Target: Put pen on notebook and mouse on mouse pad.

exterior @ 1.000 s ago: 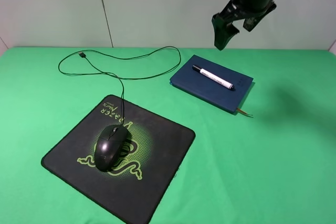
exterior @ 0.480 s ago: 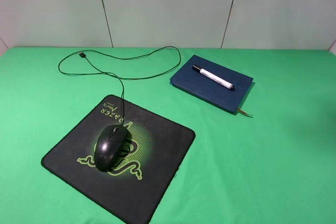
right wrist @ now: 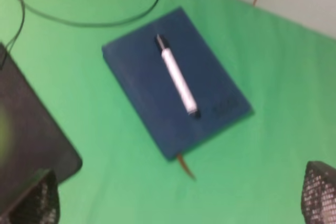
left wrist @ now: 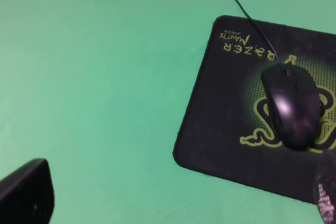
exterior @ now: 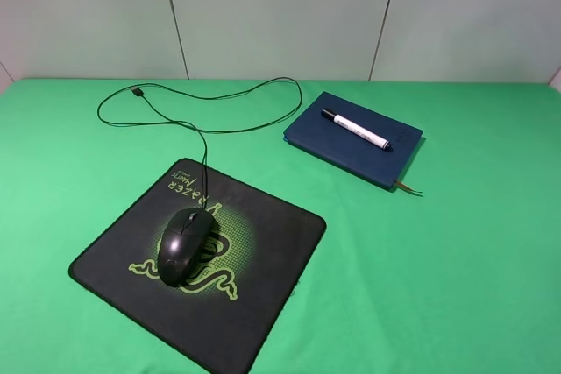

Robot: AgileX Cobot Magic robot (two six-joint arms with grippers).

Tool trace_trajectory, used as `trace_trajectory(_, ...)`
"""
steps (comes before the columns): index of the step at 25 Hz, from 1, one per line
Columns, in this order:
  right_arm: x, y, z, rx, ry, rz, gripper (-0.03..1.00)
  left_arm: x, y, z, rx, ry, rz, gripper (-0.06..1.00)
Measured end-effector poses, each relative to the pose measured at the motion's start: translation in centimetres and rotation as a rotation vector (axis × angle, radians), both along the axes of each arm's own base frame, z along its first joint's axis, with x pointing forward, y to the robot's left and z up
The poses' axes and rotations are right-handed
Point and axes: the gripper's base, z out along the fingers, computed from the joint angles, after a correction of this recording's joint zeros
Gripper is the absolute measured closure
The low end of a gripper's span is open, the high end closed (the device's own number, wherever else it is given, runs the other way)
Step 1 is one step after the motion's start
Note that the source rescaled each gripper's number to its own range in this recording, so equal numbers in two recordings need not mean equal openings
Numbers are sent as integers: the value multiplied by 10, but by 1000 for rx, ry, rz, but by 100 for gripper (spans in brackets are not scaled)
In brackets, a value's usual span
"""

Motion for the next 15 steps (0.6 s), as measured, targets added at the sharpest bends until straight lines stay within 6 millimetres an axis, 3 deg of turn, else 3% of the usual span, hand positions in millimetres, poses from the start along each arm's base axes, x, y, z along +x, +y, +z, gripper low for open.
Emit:
trace_trajectory(9, -90, -36, -50, 10, -18, -3, -3, 0, 0, 0, 0, 0, 0, -6)
trace_trajectory(15, -131, -52, -76, 68, -68, -40, -3, 0, 0, 0, 0, 0, 0, -6)
